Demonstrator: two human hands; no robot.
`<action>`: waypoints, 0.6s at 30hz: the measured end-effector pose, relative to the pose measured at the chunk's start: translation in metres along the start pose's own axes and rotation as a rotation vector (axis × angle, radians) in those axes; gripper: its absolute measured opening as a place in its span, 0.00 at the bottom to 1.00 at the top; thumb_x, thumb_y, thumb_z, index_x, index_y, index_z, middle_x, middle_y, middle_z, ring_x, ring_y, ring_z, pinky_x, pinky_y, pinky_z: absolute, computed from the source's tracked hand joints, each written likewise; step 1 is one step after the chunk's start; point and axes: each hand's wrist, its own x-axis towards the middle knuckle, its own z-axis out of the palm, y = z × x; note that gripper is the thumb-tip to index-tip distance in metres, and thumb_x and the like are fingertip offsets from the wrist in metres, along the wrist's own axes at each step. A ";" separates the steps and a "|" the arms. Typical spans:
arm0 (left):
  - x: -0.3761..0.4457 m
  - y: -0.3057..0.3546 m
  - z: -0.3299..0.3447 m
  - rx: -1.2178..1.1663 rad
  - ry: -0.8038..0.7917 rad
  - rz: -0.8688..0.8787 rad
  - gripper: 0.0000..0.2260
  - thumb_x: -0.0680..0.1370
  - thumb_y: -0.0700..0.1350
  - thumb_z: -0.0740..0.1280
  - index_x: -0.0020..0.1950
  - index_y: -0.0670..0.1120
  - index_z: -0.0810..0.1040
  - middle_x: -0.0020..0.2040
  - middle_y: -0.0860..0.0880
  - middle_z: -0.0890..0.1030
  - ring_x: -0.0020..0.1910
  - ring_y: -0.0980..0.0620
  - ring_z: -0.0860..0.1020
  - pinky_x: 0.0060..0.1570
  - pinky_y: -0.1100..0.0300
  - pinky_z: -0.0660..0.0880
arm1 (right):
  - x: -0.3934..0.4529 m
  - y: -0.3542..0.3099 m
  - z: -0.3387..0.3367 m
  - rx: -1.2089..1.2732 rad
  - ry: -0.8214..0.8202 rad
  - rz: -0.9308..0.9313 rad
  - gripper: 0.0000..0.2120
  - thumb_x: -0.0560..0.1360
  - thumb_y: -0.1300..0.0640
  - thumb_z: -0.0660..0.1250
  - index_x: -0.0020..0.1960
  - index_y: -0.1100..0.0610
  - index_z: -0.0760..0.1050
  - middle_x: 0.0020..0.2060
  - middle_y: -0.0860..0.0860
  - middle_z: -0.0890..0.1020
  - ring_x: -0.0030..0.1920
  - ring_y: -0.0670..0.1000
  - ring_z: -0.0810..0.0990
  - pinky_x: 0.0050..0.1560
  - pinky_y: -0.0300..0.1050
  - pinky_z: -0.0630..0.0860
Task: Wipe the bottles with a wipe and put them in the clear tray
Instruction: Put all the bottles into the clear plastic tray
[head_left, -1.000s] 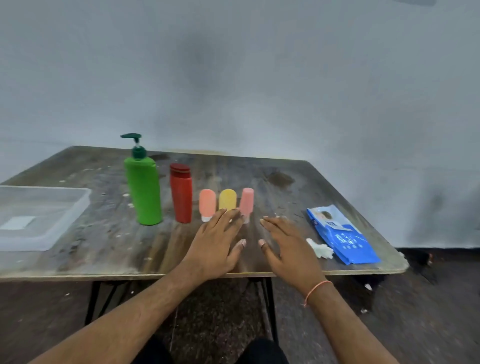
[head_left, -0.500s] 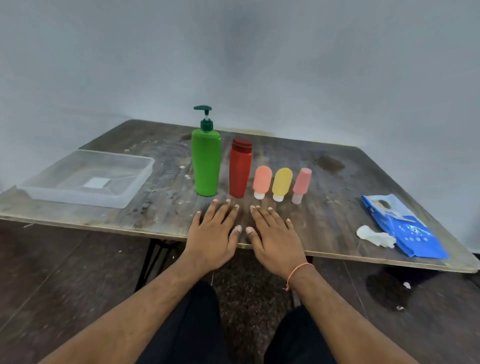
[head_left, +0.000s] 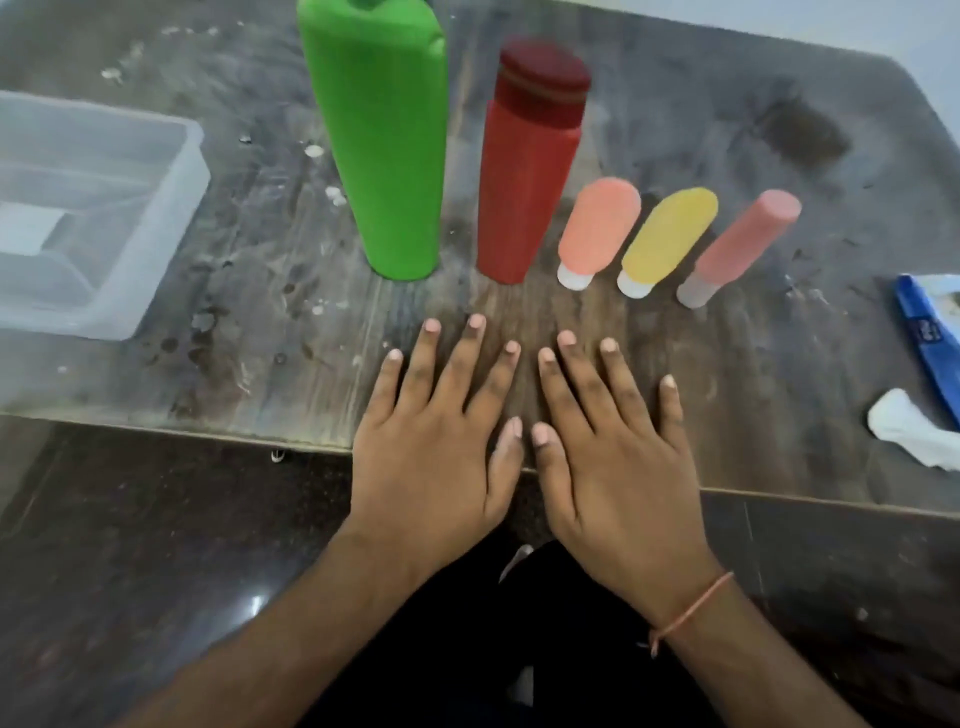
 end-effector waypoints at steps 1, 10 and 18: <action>-0.001 0.000 -0.004 -0.010 -0.023 0.002 0.29 0.84 0.61 0.50 0.85 0.55 0.58 0.86 0.49 0.53 0.85 0.42 0.50 0.80 0.39 0.53 | -0.001 0.000 -0.002 0.004 -0.012 -0.001 0.30 0.86 0.42 0.48 0.87 0.48 0.54 0.87 0.44 0.53 0.87 0.52 0.49 0.82 0.70 0.53; 0.006 0.004 -0.036 -0.088 -0.287 -0.036 0.31 0.83 0.61 0.54 0.86 0.53 0.55 0.87 0.49 0.47 0.85 0.42 0.44 0.81 0.39 0.52 | 0.007 -0.005 -0.031 0.060 -0.257 0.042 0.32 0.86 0.40 0.51 0.88 0.49 0.52 0.87 0.46 0.46 0.87 0.54 0.43 0.82 0.73 0.49; 0.005 -0.007 -0.114 -0.298 -0.553 -0.067 0.33 0.81 0.60 0.48 0.85 0.49 0.59 0.86 0.51 0.53 0.85 0.48 0.49 0.80 0.44 0.58 | 0.026 -0.018 -0.110 0.208 -0.496 0.033 0.32 0.85 0.38 0.48 0.85 0.47 0.60 0.86 0.44 0.58 0.87 0.51 0.49 0.75 0.71 0.67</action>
